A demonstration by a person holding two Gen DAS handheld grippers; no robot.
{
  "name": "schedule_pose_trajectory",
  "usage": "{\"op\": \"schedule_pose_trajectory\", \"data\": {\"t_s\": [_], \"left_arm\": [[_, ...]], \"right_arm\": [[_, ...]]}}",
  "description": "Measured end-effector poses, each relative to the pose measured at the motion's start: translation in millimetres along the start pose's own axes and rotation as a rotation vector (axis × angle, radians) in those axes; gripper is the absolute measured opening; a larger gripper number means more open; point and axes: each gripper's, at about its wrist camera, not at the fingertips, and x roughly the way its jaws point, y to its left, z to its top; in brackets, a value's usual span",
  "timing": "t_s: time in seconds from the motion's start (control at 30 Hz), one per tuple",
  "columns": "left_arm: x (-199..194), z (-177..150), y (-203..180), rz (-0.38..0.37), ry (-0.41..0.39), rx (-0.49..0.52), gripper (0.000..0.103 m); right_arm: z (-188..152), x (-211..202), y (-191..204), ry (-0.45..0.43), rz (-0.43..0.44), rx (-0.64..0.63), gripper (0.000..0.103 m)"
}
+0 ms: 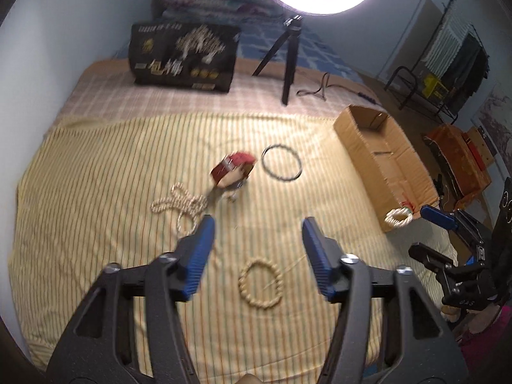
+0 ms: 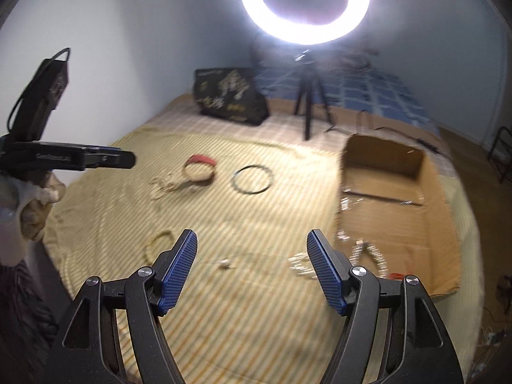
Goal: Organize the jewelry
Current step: 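Move the left tool to the beige bead bracelet while the right tool approaches the pearl earring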
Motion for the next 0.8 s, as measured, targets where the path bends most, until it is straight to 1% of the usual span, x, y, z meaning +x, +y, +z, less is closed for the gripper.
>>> {"op": "schedule_pose_trajectory", "data": {"t_s": [0.07, 0.13, 0.17, 0.2, 0.23, 0.3, 0.4, 0.43, 0.47, 0.67, 0.8], "left_arm": [[6.8, -7.5, 8.5, -0.005, 0.028, -0.030, 0.044], [13.0, -14.6, 13.3, -0.011, 0.052, -0.044, 0.044], [15.6, -18.7, 14.2, -0.012, 0.063, -0.046, 0.041], [20.0, -23.3, 16.2, -0.010, 0.077, -0.045, 0.036], [23.3, -26.8, 17.1, -0.009, 0.089, -0.043, 0.035], [31.9, -33.4, 19.0, -0.015, 0.118, -0.045, 0.035], [43.8, -43.8, 23.5, -0.022, 0.162, -0.058, 0.034], [47.2, -46.4, 24.9, -0.027, 0.175, -0.064, 0.032], [49.9, -47.2, 26.5, -0.029, 0.184, -0.068, 0.029], [63.4, -55.2, 27.1, -0.026, 0.222, -0.072, 0.028], [68.4, -55.2, 28.5, -0.019, 0.232, -0.072, 0.023]], "right_arm": [[-2.6, 6.9, 6.4, 0.024, 0.032, -0.013, 0.069], [-5.4, 14.6, 13.5, 0.049, 0.050, -0.033, 0.063], [-7.5, 19.2, 17.4, 0.065, 0.063, -0.044, 0.060], [-9.6, 23.7, 20.5, 0.078, 0.075, -0.054, 0.059], [-11.7, 27.9, 23.4, 0.090, 0.081, -0.064, 0.059], [-16.4, 37.3, 29.1, 0.120, 0.081, -0.087, 0.059], [-22.4, 53.7, 34.0, 0.166, 0.083, -0.108, 0.049], [-24.3, 60.0, 34.8, 0.182, 0.082, -0.110, 0.048], [-25.9, 64.0, 34.7, 0.191, 0.077, -0.111, 0.048], [-34.0, 88.8, 31.4, 0.249, 0.047, -0.102, 0.047], [-36.9, 100.4, 27.3, 0.276, 0.049, -0.063, 0.047]]}}
